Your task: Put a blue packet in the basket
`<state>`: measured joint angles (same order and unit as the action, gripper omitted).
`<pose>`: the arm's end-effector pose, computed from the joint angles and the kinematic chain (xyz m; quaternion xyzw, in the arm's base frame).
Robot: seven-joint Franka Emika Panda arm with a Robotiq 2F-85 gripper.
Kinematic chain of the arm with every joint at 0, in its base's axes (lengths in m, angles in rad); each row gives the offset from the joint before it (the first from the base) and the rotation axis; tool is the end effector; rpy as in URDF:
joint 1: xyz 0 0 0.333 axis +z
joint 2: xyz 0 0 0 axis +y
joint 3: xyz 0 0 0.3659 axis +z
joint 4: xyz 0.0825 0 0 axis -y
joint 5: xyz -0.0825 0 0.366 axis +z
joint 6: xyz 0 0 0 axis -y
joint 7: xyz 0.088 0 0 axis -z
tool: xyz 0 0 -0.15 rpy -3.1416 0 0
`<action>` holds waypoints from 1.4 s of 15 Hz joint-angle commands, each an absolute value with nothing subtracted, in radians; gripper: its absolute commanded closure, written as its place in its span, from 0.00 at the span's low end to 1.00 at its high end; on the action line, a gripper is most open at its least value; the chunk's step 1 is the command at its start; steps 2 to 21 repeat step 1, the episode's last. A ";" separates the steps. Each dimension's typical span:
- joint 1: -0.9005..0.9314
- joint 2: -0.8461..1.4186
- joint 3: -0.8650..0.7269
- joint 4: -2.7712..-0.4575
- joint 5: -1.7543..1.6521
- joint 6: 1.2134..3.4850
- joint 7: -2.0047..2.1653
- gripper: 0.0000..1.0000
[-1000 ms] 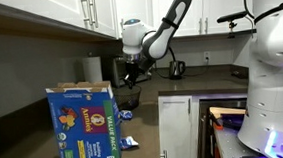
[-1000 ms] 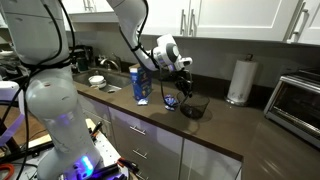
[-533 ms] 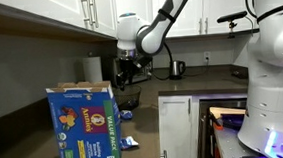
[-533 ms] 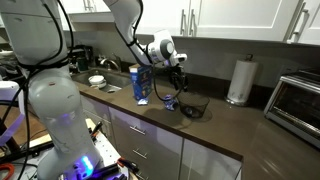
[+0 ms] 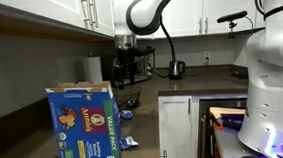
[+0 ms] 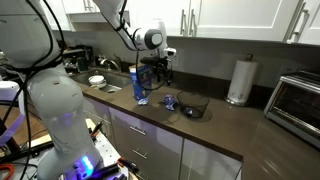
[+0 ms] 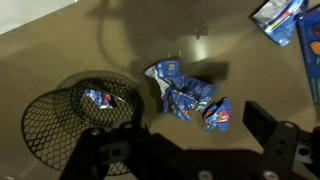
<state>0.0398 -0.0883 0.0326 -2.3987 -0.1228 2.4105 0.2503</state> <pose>0.4777 0.0305 0.3787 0.9967 -0.0451 0.0564 0.0361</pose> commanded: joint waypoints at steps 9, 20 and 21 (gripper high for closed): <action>0.058 -0.162 0.041 -2.412 0.005 2.276 0.146 0.00; 0.058 -0.162 0.041 -2.412 0.005 2.276 0.146 0.00; 0.058 -0.162 0.041 -2.412 0.005 2.276 0.146 0.00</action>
